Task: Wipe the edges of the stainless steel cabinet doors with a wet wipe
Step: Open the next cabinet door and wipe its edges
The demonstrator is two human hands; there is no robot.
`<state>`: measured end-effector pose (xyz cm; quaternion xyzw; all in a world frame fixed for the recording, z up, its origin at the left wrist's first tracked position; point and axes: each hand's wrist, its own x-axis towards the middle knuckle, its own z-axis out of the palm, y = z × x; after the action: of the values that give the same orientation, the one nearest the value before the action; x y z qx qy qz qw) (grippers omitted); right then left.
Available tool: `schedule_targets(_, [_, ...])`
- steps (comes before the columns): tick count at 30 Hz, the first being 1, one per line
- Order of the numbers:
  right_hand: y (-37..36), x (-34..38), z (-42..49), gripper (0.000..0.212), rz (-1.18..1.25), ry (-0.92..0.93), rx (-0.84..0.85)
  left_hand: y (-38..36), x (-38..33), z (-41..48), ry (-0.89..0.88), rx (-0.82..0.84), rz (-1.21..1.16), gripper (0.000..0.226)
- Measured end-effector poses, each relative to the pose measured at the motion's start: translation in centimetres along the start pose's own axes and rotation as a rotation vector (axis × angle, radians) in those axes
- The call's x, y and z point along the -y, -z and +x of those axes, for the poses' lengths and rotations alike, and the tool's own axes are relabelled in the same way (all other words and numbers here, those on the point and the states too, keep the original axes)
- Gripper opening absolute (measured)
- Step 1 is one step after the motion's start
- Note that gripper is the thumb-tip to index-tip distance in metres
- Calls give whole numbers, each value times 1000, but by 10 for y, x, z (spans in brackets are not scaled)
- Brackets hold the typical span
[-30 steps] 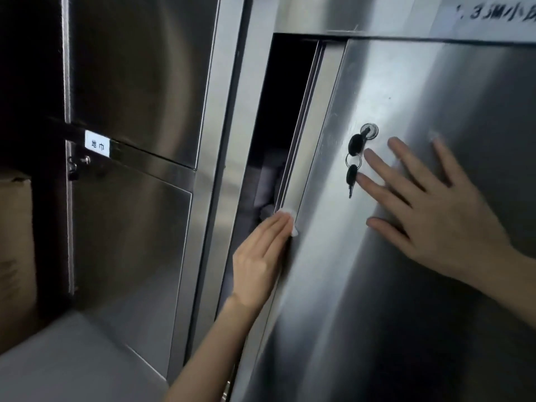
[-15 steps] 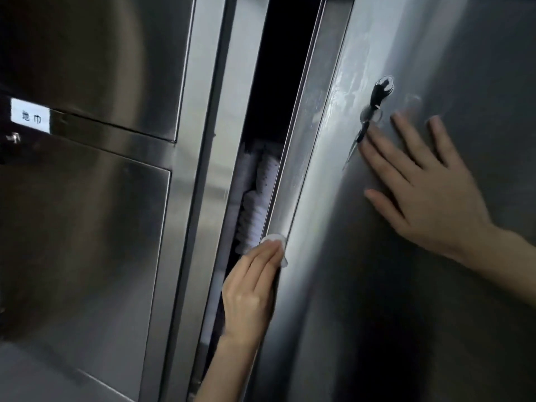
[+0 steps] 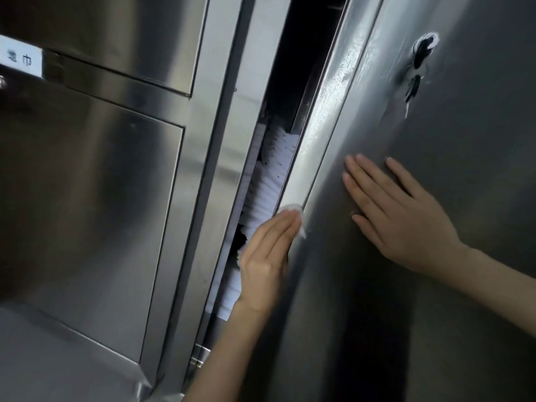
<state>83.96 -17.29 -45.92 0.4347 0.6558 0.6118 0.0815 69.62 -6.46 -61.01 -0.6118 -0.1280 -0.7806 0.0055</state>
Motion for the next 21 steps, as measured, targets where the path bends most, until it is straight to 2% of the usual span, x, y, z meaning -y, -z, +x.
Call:
schedule_targets(3, [0, 0, -1, 54, 16, 0, -28, 14, 3, -22, -10, 49, -15, 39])
schedule_targets(9, [4, 0, -5, 39, 245, -68, -222, -25, -13, 42, -78, -91, -53, 26])
schedule_targets(12, [6, -2, -6, 40, 296, -60, -236, -26, -9, 24, -48, -99, -4, 18])
schedule_targets(18, [7, 6, -10, 43, 277, -93, -191, 26, -2, -82, 53, 141, 40, 23])
schedule_targets(21, [7, 11, -12, 44, 241, -98, -176, 38, -6, -90, 93, 224, 71, 28])
